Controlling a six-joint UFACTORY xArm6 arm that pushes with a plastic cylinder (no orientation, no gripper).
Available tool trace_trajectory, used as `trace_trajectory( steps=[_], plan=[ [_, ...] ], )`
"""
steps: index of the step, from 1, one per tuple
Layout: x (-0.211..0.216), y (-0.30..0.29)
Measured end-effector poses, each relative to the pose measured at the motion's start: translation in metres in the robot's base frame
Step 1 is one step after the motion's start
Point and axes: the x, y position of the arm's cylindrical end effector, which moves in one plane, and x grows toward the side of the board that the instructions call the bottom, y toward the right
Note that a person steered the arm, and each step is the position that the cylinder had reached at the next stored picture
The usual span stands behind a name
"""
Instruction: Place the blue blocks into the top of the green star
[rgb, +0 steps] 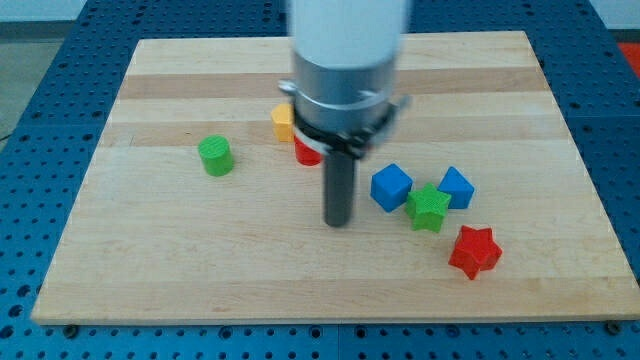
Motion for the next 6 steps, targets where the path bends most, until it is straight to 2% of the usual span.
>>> trace_trajectory(
  steps=[1,2,3,5,6],
  plan=[
    [-0.050,0.038],
    [-0.020,0.078],
    [-0.009,0.094],
    [-0.044,0.097],
    [-0.056,0.122]
  ],
)
